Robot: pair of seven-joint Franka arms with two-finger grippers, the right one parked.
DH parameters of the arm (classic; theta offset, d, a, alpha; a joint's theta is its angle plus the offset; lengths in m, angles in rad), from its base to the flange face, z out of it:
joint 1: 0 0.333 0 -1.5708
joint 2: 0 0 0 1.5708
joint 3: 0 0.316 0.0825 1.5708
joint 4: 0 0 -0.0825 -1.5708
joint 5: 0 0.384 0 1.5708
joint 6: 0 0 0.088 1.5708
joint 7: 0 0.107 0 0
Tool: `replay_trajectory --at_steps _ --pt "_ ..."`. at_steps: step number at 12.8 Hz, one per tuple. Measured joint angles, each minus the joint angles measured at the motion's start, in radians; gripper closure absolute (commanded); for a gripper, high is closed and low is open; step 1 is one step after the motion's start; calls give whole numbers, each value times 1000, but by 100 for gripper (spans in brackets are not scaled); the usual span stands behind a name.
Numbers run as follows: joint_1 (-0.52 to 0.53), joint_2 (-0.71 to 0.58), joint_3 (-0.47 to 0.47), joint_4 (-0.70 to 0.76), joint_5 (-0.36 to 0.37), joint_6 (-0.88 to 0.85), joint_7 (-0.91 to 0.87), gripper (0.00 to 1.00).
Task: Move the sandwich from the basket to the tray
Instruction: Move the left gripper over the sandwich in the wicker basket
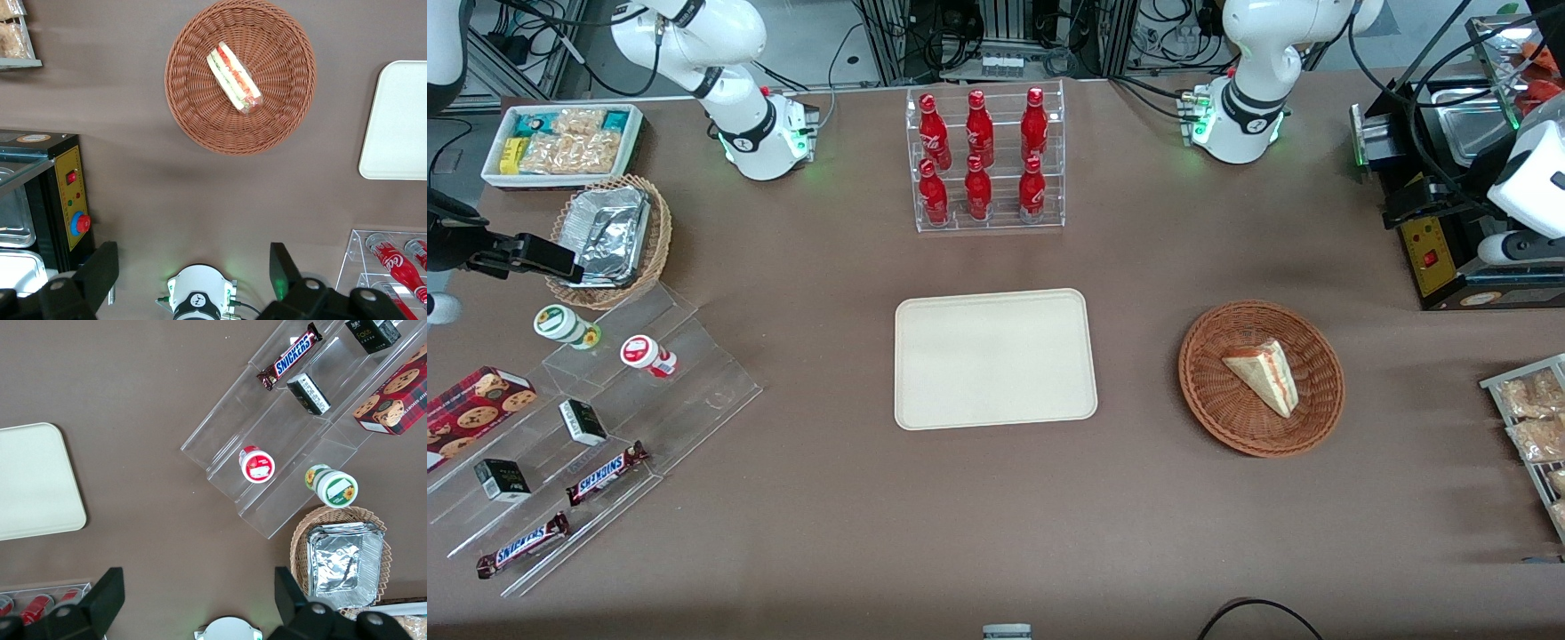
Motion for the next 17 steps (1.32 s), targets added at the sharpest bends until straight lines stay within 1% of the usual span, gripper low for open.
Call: replay_trajectory --at_steps 5,7,17 --pt "0 6 -1 -8 0 11 0 0" --pt "-2 15 -2 -38 0 51 0 0" --pt "-3 35 -6 -384 0 459 0 0"
